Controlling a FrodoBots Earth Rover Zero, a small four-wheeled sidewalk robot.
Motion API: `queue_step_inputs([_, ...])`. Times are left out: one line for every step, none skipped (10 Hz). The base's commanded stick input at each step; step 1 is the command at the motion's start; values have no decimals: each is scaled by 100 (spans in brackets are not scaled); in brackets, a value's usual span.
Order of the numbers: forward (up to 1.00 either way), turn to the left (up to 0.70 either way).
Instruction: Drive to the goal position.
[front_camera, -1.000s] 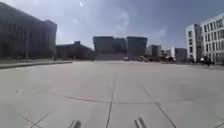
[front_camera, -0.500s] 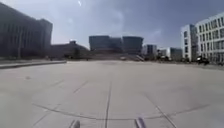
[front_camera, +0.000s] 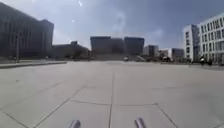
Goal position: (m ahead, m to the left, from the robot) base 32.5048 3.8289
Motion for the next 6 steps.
queue_step_inputs([85,-34])
queue_step_inputs([85,-16])
queue_step_inputs([85,0])
queue_step_inputs([85,0])
queue_step_inputs([85,0])
queue_step_inputs([85,0])
